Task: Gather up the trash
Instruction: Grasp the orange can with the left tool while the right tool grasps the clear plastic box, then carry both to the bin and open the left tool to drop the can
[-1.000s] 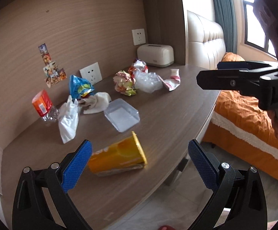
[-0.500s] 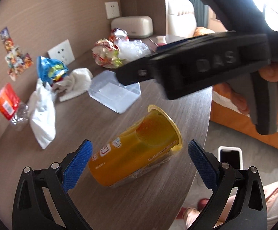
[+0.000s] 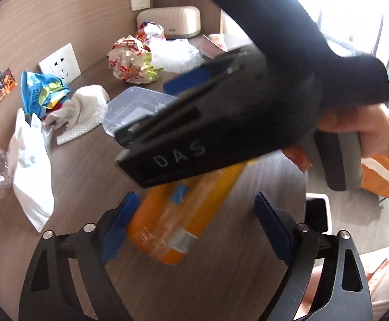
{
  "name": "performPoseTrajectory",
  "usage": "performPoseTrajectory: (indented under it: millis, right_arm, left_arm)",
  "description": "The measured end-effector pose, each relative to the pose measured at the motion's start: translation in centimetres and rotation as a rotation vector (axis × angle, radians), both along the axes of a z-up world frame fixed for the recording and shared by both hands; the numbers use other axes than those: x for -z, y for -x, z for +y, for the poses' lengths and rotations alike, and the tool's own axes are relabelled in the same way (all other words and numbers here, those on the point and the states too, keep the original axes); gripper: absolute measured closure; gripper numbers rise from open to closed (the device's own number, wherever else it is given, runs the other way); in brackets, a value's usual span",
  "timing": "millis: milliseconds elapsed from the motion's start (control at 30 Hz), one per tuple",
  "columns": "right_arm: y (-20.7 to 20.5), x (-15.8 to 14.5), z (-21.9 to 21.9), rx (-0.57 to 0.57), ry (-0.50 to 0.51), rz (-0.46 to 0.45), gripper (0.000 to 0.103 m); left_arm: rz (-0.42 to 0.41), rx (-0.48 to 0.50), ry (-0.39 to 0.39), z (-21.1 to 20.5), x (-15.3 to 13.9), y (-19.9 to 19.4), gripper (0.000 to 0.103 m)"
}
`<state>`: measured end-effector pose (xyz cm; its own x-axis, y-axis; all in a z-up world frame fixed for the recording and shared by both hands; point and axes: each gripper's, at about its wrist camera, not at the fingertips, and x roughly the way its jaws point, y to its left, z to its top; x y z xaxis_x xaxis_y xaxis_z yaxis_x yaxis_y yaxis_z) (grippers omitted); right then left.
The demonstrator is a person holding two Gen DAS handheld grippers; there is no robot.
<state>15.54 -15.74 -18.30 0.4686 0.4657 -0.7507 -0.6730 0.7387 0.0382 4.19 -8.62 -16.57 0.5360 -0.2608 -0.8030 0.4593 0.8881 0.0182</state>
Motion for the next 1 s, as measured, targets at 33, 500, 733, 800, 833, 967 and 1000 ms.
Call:
performPoseTrajectory:
  millis: [33,500,733,800,833,967,1000]
  right_arm:
    - [-0.1,0.2,0.1,-0.006,0.007,0.011,0.043]
    - [0.2,-2.6,-3.5,0.072,-0.086,-0.048,0.044]
    - [1.2,-5.1,-5.7,0.088,-0.129,-0.09,0.044]
    - [1.6,-5.4,-6.5,0.099,-0.129,-0.102,0.044]
    - [1.7,-5.5,-7.0,0.107,-0.13,-0.102,0.044]
    - [2.6,-6.0,-9.0,0.139,-0.135,-0.113,0.044]
    - [2.9,-6.1,-9.7,0.149,-0.137,-0.117,0.044]
  left_arm:
    - [-0.002,0.002,0.003,0.0,-0.1,-0.1,0.028]
    - [-0.027,-0.033,0.008,-0.5,-1.1,0.2,0.056]
    - [-0.052,-0.071,0.005,-0.5,-2.8,1.6,0.064]
    - [-0.061,-0.076,0.006,-0.8,-3.0,1.9,0.064]
    - [-0.059,-0.076,0.008,-0.9,-3.0,1.9,0.064]
    - [-0.064,-0.074,0.017,-1.8,-2.8,1.7,0.064]
    - [-0.065,-0.078,0.013,-2.0,-2.6,1.6,0.065]
